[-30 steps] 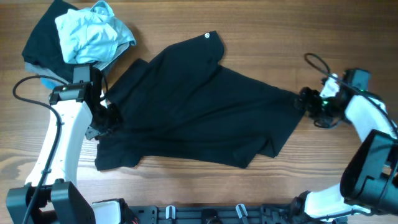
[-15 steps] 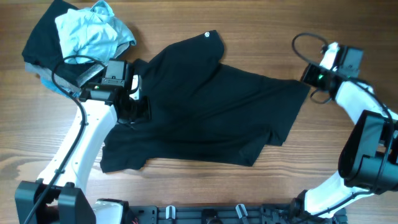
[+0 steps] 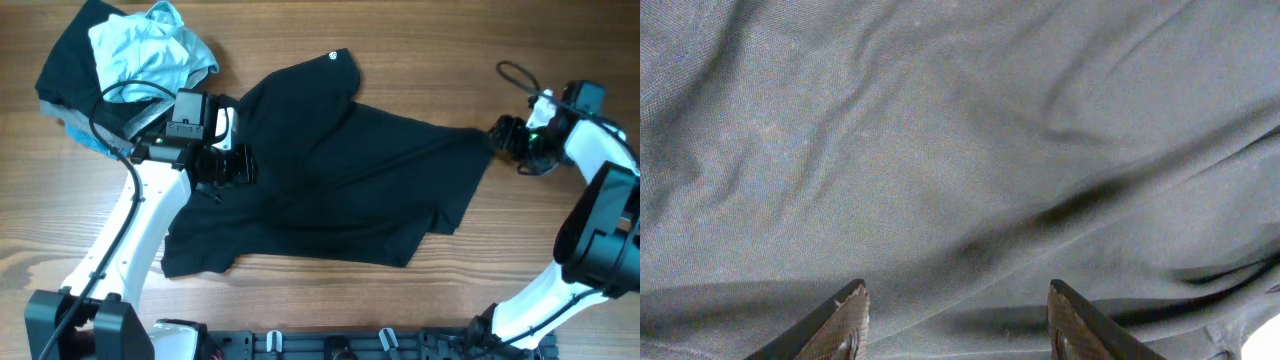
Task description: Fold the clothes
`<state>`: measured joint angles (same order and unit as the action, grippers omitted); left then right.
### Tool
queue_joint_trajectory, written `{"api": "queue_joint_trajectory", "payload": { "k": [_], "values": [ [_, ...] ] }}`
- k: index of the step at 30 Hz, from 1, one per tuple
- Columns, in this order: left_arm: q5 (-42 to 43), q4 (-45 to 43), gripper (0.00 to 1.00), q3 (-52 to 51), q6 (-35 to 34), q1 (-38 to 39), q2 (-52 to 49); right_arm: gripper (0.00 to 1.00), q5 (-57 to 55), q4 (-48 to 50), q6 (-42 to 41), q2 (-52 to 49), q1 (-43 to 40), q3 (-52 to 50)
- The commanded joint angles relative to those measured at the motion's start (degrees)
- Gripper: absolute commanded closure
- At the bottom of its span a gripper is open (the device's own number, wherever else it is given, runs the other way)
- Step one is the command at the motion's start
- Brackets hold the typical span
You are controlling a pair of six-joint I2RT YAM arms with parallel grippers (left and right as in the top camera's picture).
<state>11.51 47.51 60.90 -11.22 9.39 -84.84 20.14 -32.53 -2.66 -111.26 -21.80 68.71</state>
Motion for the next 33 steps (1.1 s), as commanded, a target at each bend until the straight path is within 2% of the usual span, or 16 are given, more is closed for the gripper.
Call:
{"api": "queue_joint_trajectory", "payload": {
  "k": [1,2,3,4,5,6,8,11,12,13,14,19,25,27,28,33],
  "values": [
    [0.90,-0.22,0.43,-0.15,0.55,0.26,0.68,0.22,2.34,2.08,1.57,-2.82,2.40,-2.27],
    [0.90,-0.22,0.43,-0.15,0.52,0.26,0.68,0.35,2.95,3.19,1.57,-4.09,3.43,-2.75],
    [0.90,-0.20,0.43,-0.15,0.52,0.26,0.68,0.54,3.78,3.96,1.60,-5.35,4.52,-2.78],
    [0.90,-0.17,0.43,-0.15,0.52,0.26,0.68,0.65,4.11,4.74,0.87,-5.86,5.31,-2.78],
    [0.90,-0.17,0.43,-0.15,0.52,0.26,0.68,0.85,3.67,6.49,0.92,-5.92,5.66,-2.78],
    [0.90,-0.17,0.43,-0.15,0.52,0.26,0.68,0.96,1.14,10.73,-1.84,-5.81,5.35,-1.92],
    [0.90,-0.24,0.42,-0.15,0.52,0.26,0.68,0.96,-0.85,14.95,-5.25,-5.51,3.54,4.17],
    [0.92,-2.78,0.42,-0.15,0.50,0.26,0.68,0.96,-0.39,14.34,-5.07,-5.42,-0.92,23.71],
    [0.96,-3.78,0.42,-0.15,0.50,0.26,0.68,0.88,0.70,12.63,-5.03,-5.42,-1.73,27.52],
    [0.96,-5.05,0.40,-0.15,0.50,0.26,0.68,0.06,2.71,9.94,-4.94,-5.22,-2.56,31.36],
    [0.96,-6.29,0.39,-0.15,0.50,0.26,0.68,0.00,4.24,7.19,-4.79,-4.94,-2.95,33.55],
    [1.51,-14.75,0.37,-0.15,0.52,0.26,0.68,0.00,4.63,-17.79,-4.55,-0.94,-3.02,35.56],
    [4.20,-18.69,0.39,-0.15,2.05,1.44,-3.39,0.00,-10.67,-37.38,-8.07,-0.92,-3.08,32.74],
    [4.55,-18.88,0.42,-0.15,2.08,3.37,-6.27,0.04,-15.19,-38.25,-12.74,-1.03,-3.30,26.38],
    [5.84,-19.43,0.43,-0.15,3.69,5.60,-8.59,0.22,-16.37,-36.87,-14.25,-1.03,-3.80,21.70],
    [7.15,-19.98,0.43,-0.15,6.58,12.72,-13.92,0.35,-15.72,-32.63,-14.01,-1.03,-3.58,7.91]
  ]
}}
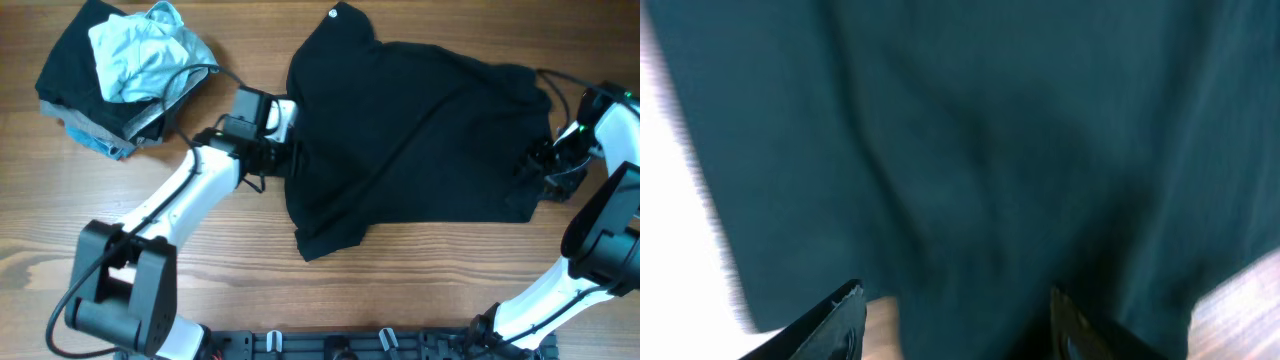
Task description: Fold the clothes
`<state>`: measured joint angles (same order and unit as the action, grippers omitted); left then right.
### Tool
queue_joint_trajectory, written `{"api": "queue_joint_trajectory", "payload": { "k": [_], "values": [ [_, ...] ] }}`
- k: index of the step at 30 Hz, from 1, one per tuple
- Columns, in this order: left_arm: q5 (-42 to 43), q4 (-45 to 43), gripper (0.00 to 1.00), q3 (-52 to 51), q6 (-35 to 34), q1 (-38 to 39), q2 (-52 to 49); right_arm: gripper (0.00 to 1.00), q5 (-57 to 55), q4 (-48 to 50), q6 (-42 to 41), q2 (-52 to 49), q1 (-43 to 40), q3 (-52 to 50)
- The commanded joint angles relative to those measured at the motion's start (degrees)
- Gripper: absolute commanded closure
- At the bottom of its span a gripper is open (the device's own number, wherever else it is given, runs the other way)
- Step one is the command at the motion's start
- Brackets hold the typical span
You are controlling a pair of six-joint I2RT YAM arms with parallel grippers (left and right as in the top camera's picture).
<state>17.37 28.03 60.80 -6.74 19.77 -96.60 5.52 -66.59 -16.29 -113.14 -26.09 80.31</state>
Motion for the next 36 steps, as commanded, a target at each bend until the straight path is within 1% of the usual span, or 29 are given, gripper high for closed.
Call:
{"api": "queue_joint_trajectory", "payload": {
  "k": [1,3,4,5,6,7,8,10,11,12,14,16,18,19,20,21,22,23,24,26,27,28,29,30,31,33,35,36],
  "values": [
    [0.39,-0.85,0.45,-0.04,2.08,2.97,-3.34,0.35,-1.09,1.90,-0.28,0.85,0.92,-5.27],
    [-2.12,-0.83,0.53,-0.04,2.05,3.02,-6.12,0.35,-1.07,4.48,-0.35,0.85,1.77,-10.01],
    [-2.54,-0.83,0.57,-0.04,2.05,2.89,-7.72,0.47,-1.09,6.47,-0.37,0.85,2.12,-12.20],
    [-2.43,-0.63,0.61,-0.04,2.01,2.89,-9.09,0.75,-1.62,7.26,-0.35,0.85,2.03,-12.83],
    [-2.45,-0.15,0.63,-0.04,2.01,2.89,-9.90,0.91,-3.08,7.26,-0.42,1.01,1.60,-12.50],
    [-2.45,0.26,0.63,-0.04,2.01,2.89,-10.10,0.96,-3.50,6.73,-0.39,1.05,0.72,-11.58],
    [-2.49,0.50,0.62,-0.04,2.03,2.89,-10.08,0.95,-3.45,5.42,-0.37,1.20,-0.79,-9.99],
    [-3.34,1.14,0.62,-0.04,2.01,2.89,-10.08,0.91,-5.01,2.23,-0.17,2.08,-4.00,-8.39],
    [-3.54,1.53,0.62,-0.04,2.03,2.84,-10.08,0.76,-7.37,0.57,0.07,2.91,-6.19,-8.31],
    [-3.54,1.73,0.61,-0.04,2.03,2.84,-10.08,0.74,-7.98,-0.72,0.79,3.45,-7.78,-8.24],
    [-3.56,1.95,0.62,-0.04,2.03,2.84,-10.08,0.73,-8.87,-1.09,0.83,4.22,-9.42,-8.26],
    [-6.64,3.10,0.62,-0.04,2.03,2.82,-10.08,0.73,-12.61,-0.39,-1.95,4.96,-11.93,-8.24],
    [-7.61,3.69,0.62,-0.04,2.03,2.84,-10.08,0.89,-10.88,0.57,-2.27,4.96,-12.76,-8.26],
    [-7.61,3.76,0.62,-0.04,2.03,2.84,-10.08,0.77,-3.56,1.27,2.05,4.96,-12.76,-8.26],
    [-7.61,3.74,0.61,-0.04,2.01,2.84,-10.03,0.67,-0.68,1.44,4.44,4.96,-12.61,-8.26],
    [-7.61,3.78,0.60,-0.04,2.03,2.84,-10.01,0.81,-2.51,1.68,3.41,4.96,-12.63,-8.26],
    [-7.61,4.66,0.63,-0.04,1.95,2.84,-10.01,0.96,-12.72,2.80,-5.66,4.96,-13.35,-8.26],
    [-7.61,5.68,0.63,-0.04,1.84,2.84,-10.01,0.95,-13.33,4.15,-7.69,4.96,-14.23,-8.26],
    [-7.58,6.93,0.62,-0.04,1.84,2.84,-9.90,0.93,-5.92,5.51,-3.34,5.05,-14.80,-8.24],
    [-7.61,8.20,0.59,-0.04,1.86,2.84,-9.79,0.62,18.82,6.75,17.92,5.16,-14.53,-8.26],
    [-7.58,7.98,0.59,-0.04,1.86,2.84,-9.79,0.58,22.91,7.02,19.71,5.35,-13.68,-8.26],
    [-7.61,7.61,0.58,-0.04,1.86,2.84,-9.79,0.59,23.23,7.30,19.78,5.44,-12.83,-8.26],
    [-7.61,7.08,0.58,-0.04,1.86,2.84,-9.79,0.60,22.82,7.50,19.69,5.49,-9.79,-8.33],
    [-7.61,6.69,0.59,-0.04,1.86,2.84,-9.79,0.63,18.69,8.48,16.81,5.46,-6.38,-8.44],
    [-7.61,6.51,0.58,-0.04,1.84,2.84,-9.79,0.68,13.16,9.70,12.66,5.46,-3.89,-8.44],
    [-7.61,6.51,0.59,-0.04,1.84,2.84,-9.79,0.81,1.75,13.18,4.00,5.46,0.66,-8.61],
    [-7.61,6.51,0.59,-0.04,1.84,2.84,-9.79,0.87,-9.20,14.40,-3.91,5.35,2.78,-8.79],
    [-7.58,6.51,0.59,-0.04,1.84,2.84,-9.79,0.87,-12.74,13.68,-6.25,5.35,2.25,-8.79]
  ]
}}
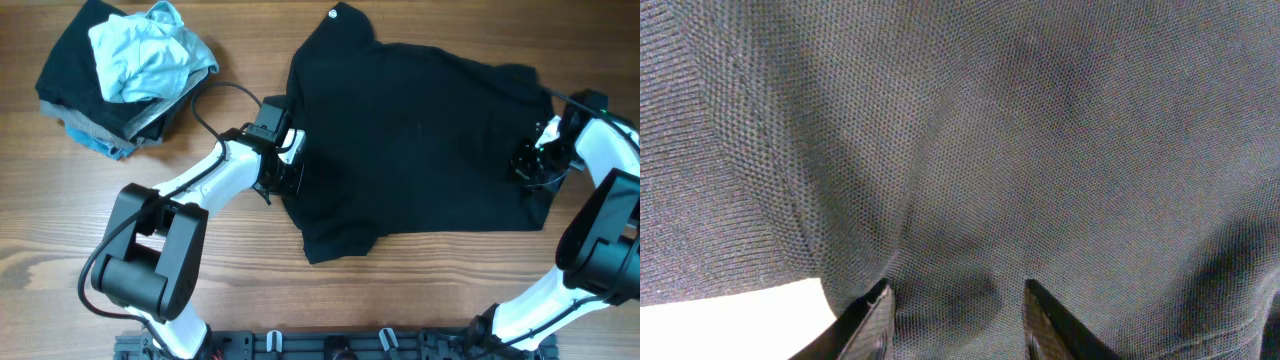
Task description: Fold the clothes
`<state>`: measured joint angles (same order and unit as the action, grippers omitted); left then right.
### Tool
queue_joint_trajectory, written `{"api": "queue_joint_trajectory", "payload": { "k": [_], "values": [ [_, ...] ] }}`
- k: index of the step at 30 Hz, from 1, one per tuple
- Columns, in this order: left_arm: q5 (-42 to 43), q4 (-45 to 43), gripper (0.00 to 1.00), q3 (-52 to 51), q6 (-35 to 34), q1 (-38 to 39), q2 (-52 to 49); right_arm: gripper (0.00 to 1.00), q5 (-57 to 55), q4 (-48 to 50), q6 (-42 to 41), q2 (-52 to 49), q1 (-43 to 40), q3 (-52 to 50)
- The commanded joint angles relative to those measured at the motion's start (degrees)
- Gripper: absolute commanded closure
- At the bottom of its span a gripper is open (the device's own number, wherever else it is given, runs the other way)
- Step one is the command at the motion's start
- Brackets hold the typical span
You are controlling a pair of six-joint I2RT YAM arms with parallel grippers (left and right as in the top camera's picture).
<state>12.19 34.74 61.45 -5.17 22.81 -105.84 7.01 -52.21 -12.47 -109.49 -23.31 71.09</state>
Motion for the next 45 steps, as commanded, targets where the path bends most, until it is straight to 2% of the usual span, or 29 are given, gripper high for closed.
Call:
{"api": "queue_joint_trajectory", "payload": {
  "k": [1,3,4,6,7,8,10,11,12,13,14,16,17,19,23,25,27,28,29,31,32,34,36,39,42,45],
  "values": [
    [-2.43,-0.20,0.59,-0.70,0.26,-0.20,-0.55,0.85,-17.25,-1.64,-10.64,1.70,-2.05,0.44],
    [-2.43,-0.22,0.59,-0.70,0.26,-0.20,-0.55,0.85,-21.27,-3.17,-10.62,1.70,-6.54,0.44],
    [-2.45,-0.22,0.59,-0.70,0.28,-0.20,-0.55,0.87,-22.51,-4.00,-10.62,1.73,-11.50,0.48],
    [-2.43,-0.17,0.60,-0.70,0.26,-0.20,-0.55,0.93,-19.41,-5.60,-11.96,1.73,-19.23,1.55],
    [-2.43,-0.15,0.60,-0.70,0.26,-0.20,-0.55,0.93,-14.82,-6.75,-10.49,1.73,-22.25,2.93],
    [-2.43,-0.17,0.60,-0.70,0.26,-0.20,-0.55,0.87,-3.15,-6.91,-2.64,2.08,-24.83,4.87],
    [-2.43,-0.20,0.59,-0.70,0.26,-0.20,-0.55,0.80,13.40,-7.06,6.84,3.45,-23.54,5.42],
    [-2.43,-0.20,0.59,-0.70,0.26,-0.20,-0.55,0.78,15.98,-7.78,9.33,3.56,-21.00,5.40],
    [-2.43,-0.20,0.59,-0.70,0.26,-0.20,-0.55,0.79,15.47,-7.85,9.64,3.54,-17.59,5.18],
    [-2.43,-0.17,0.59,-0.70,0.26,-0.20,-0.55,0.84,13.94,-6.82,9.20,3.54,-12.87,4.61],
    [-2.43,-0.09,0.59,-0.70,0.26,-0.20,-0.55,0.88,9.62,-5.77,6.27,3.41,-8.72,4.07],
    [-2.43,0.66,0.59,-0.70,0.24,-0.20,-0.55,0.90,-6.40,-1.27,-4.85,2.49,-0.70,0.83],
    [-2.43,0.81,0.59,-0.70,0.24,-0.20,-0.55,0.90,-7.34,-0.42,-5.60,2.19,-0.28,0.00],
    [-2.43,1.14,0.59,-0.70,0.24,-0.20,-0.55,0.89,-11.17,1.25,-7.15,1.68,-0.79,-2.56],
    [-2.43,1.09,0.59,-0.70,0.26,-0.20,-0.55,0.89,-18.34,1.07,-9.27,1.68,-6.95,-4.00],
    [-2.43,1.11,0.60,-0.70,0.26,-0.20,-0.55,0.88,-22.29,0.50,-10.29,1.70,-12.76,-3.93],
    [-2.45,1.11,0.60,-0.70,0.26,-0.20,-0.55,0.89,-21.59,0.24,-10.88,1.70,-20.02,-3.58],
    [-2.45,1.11,0.60,-0.70,0.26,-0.20,-0.55,0.91,-14.21,-0.55,-9.31,1.73,-23.54,-2.47],
    [-2.45,1.09,0.60,-0.70,0.26,-0.20,-0.55,0.88,-6.16,-0.74,-6.38,1.75,-24.90,-1.84],
    [-2.45,1.09,0.59,-0.70,0.28,-0.20,-0.55,0.85,10.71,-0.39,3.87,2.14,-23.17,-1.70],
    [-2.45,1.09,0.59,-0.70,0.28,-0.20,-0.55,0.86,14.69,-0.57,7.02,2.14,-20.37,-1.70],
    [-2.43,1.11,0.59,-0.70,0.26,-0.20,-0.55,0.92,15.04,-0.31,8.55,2.12,-13.31,-1.70],
    [-2.43,1.53,0.59,-0.70,0.26,-0.20,-0.55,0.92,10.88,0.33,5.66,2.10,-5.20,-1.90],
    [-2.43,2.01,0.59,-0.70,0.24,-0.20,-0.55,0.86,-2.99,5.14,-1.88,2.08,3.23,-4.70],
    [-2.43,2.82,0.59,-0.70,0.24,-0.20,-0.55,0.85,-12.41,8.46,-6.14,2.08,3.54,-7.21],
    [-2.43,2.89,0.60,-0.70,0.24,-0.20,-0.55,0.85,-21.42,8.39,-9.90,2.05,-1.77,-9.51]
  ]
}}
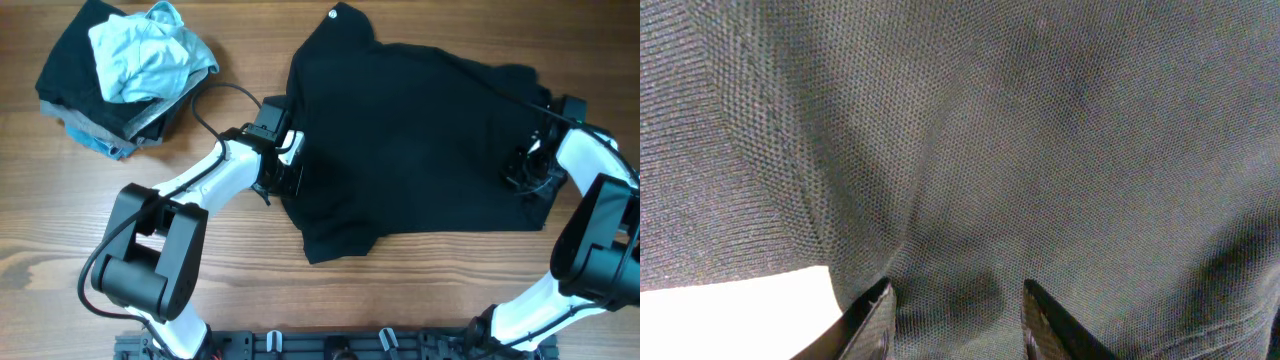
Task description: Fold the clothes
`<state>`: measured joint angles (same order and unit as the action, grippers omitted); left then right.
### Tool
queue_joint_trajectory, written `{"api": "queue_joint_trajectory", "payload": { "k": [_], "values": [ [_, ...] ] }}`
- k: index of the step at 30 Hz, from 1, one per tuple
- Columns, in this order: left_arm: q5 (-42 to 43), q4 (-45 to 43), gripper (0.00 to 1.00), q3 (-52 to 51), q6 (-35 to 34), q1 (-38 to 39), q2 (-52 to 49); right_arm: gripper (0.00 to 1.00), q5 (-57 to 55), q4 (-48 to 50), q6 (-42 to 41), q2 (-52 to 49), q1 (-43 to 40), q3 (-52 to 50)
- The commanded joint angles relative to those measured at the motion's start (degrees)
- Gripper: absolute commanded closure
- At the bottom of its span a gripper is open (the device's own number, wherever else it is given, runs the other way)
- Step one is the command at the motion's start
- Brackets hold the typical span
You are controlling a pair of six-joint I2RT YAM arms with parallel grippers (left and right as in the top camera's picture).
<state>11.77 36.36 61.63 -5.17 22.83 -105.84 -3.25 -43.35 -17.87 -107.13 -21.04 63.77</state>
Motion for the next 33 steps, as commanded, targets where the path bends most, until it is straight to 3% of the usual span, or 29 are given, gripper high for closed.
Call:
{"api": "queue_joint_trajectory", "payload": {
  "k": [1,6,8,11,14,15,16,17,19,21,22,25,28,30,33],
  "values": [
    [-2.01,1.38,0.60,-0.87,0.24,-0.22,-0.55,0.86,-12.24,-1.14,-4.76,-0.28,-6.80,-2.21],
    [-2.01,1.66,0.62,-0.87,0.26,-0.22,-0.55,0.90,-13.77,-4.28,-4.52,-0.28,-22.84,3.10],
    [-2.01,1.64,0.62,-0.87,0.24,-0.22,-0.55,0.80,-9.44,-6.27,-2.23,-0.26,-25.05,6.29],
    [-2.01,1.66,0.62,-0.87,0.24,-0.22,-0.55,0.82,-5.97,-8.44,-1.40,-0.22,-25.31,8.02],
    [-2.05,4.90,0.62,1.60,0.46,-0.22,1.14,0.67,15.17,-8.70,10.03,-0.22,-23.69,8.02],
    [-2.05,6.69,0.62,4.26,0.48,-0.22,2.45,0.65,23.17,-9.46,14.38,-0.22,-22.47,8.02],
    [-2.03,7.58,0.60,6.38,0.48,-0.22,3.43,0.67,23.87,-11.63,14.45,-0.22,-20.74,8.00],
    [-2.01,7.85,0.59,8.76,0.46,-0.22,4.70,0.83,17.64,-14.67,10.12,-0.24,-18.03,7.72],
    [-1.99,7.15,0.59,10.84,0.46,-0.22,5.31,0.90,11.50,-16.55,5.68,-0.24,-14.60,5.77],
    [-2.01,6.32,0.59,10.82,0.46,-0.22,5.29,0.90,6.51,-15.41,4.28,-0.24,-12.90,2.19],
    [-2.01,6.40,0.59,10.82,0.46,-0.22,5.29,0.95,-2.38,-14.99,-1.36,-0.26,-13.29,0.15],
    [-2.01,6.56,0.60,10.82,0.48,-0.22,5.29,0.96,-13.75,-16.11,-8.24,-0.22,-18.08,1.62],
    [-2.01,6.54,0.59,10.82,0.48,-0.22,5.29,0.93,-13.77,-15.72,-9.27,-0.22,-25.70,4.31],
    [-2.01,6.32,0.59,10.82,0.48,-0.22,5.29,0.89,-5.42,-14.95,-4.94,-0.22,-28.24,5.46],
    [-1.99,3.13,0.53,10.82,0.48,-0.20,5.29,0.84,18.78,-12.76,9.97,0.79,-27.80,8.41]
  ]
}}
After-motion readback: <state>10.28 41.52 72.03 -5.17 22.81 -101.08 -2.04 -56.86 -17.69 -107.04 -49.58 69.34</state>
